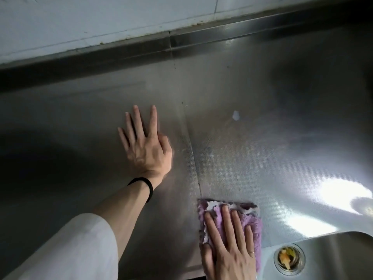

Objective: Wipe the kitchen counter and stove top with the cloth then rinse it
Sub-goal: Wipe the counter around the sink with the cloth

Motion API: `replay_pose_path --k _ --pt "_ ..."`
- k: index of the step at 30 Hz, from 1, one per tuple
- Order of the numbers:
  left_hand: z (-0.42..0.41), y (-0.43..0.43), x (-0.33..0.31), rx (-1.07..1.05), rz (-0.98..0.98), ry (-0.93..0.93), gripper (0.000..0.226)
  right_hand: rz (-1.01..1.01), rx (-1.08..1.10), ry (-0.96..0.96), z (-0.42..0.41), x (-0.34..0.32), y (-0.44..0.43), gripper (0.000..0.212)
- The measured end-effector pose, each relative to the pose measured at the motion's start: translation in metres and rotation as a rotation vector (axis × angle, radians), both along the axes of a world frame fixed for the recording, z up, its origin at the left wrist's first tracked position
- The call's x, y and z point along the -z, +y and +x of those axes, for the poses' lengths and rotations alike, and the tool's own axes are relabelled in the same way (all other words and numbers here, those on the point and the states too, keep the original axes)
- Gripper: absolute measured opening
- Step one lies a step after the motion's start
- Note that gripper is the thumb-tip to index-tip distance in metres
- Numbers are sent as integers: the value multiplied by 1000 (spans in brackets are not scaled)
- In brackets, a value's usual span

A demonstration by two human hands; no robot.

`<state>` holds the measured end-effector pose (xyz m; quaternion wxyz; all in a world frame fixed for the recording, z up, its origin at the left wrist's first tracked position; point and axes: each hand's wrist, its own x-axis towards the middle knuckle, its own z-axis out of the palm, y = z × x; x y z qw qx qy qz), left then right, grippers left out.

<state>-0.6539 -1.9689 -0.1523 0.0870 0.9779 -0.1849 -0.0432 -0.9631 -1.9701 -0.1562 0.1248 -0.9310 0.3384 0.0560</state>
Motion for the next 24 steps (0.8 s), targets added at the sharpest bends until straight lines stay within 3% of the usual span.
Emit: replay_pose_path --k 4,10,13,19,24 --pt "0 0 0 4 6 -11 73 -14 -14 -64 51 0 -12 80" --pt "1 1 3 5 15 -18 75 37 24 -163 207 0 -77 74" --pt "1 -1 1 7 -1 -19 76 65 63 -186 231 1 -85 71" --pt "-1 -1 -1 -2 -12 -18 73 -1 -13 -215 170 -5 -110 65" --pt "-1 -1 -1 -3 -11 -18 73 -140 209 -57 60 -15 -176 64"
